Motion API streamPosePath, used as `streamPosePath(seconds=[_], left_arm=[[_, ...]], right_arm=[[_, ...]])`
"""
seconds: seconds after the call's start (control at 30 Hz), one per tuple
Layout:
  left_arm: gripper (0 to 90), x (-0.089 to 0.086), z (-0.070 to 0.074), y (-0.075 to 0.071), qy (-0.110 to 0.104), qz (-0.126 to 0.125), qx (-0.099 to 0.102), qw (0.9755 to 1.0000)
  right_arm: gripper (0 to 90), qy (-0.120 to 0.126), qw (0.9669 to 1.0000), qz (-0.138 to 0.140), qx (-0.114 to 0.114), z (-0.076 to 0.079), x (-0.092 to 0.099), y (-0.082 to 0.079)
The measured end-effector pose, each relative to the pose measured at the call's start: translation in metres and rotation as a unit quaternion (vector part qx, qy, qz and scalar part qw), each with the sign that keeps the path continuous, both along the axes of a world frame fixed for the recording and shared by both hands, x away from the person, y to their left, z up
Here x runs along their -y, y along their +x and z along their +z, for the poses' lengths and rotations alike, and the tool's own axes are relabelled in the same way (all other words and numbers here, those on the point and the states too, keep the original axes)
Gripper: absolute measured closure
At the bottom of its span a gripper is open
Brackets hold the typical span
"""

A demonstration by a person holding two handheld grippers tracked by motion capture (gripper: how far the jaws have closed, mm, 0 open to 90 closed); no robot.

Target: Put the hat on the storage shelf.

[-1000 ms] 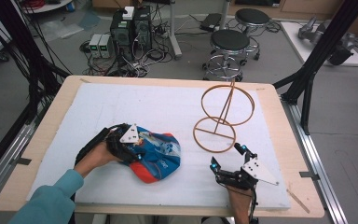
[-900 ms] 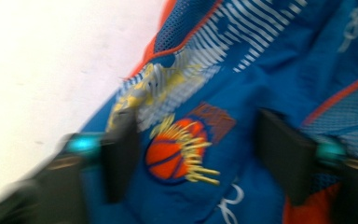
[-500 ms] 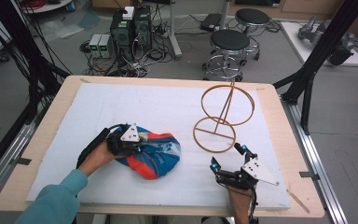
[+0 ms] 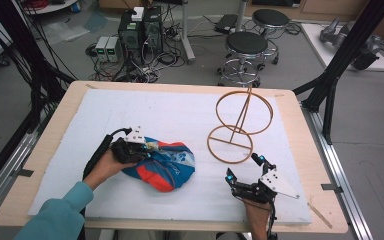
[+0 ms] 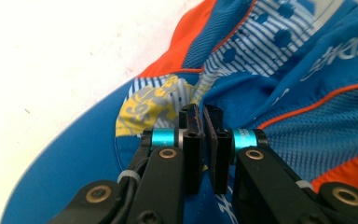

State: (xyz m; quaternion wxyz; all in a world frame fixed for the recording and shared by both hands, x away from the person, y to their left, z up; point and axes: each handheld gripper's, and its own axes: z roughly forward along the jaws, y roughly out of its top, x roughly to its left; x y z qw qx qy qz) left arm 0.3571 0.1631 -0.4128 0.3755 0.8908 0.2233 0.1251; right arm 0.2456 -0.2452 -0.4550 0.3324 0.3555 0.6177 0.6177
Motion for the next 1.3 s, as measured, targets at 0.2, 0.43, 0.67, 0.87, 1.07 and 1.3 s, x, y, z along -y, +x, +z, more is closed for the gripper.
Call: streamPosePath(seconds=[0.2, 0.43, 0.67, 0.87, 1.07, 1.3], left_arm=[[87.1, -0.007, 0.021, 0.0, -0.069, 0.023, 0.001, 0.9974], [87.3, -0.014, 0.049, 0.001, -0.112, 0.038, 0.016, 0.9929], [87.4, -0.015, 0.068, 0.002, -0.124, 0.044, 0.036, 0.9906], [87.4, -0.015, 0.087, 0.002, -0.154, 0.054, 0.062, 0.9847], [87.5, -0.013, 0.113, 0.003, -0.18, 0.062, 0.088, 0.9778], [87.5, -0.008, 0.142, 0.007, -0.218, 0.074, 0.103, 0.9677]], right_arm=[[1.1, 0.0, 1.0, 0.0, 0.0, 0.0, 0.0, 0.0], [1.1, 0.0, 1.0, 0.0, 0.0, 0.0, 0.0, 0.0], [1.1, 0.0, 1.0, 0.001, 0.0, 0.0, 0.0, 0.0], [1.1, 0.0, 1.0, 0.0, -0.001, 0.0, 0.0, 0.0], [1.1, 0.0, 1.0, 0.0, 0.0, 0.0, 0.0, 0.0], [1.1, 0.0, 1.0, 0.0, 0.0, 0.0, 0.0, 0.0]])
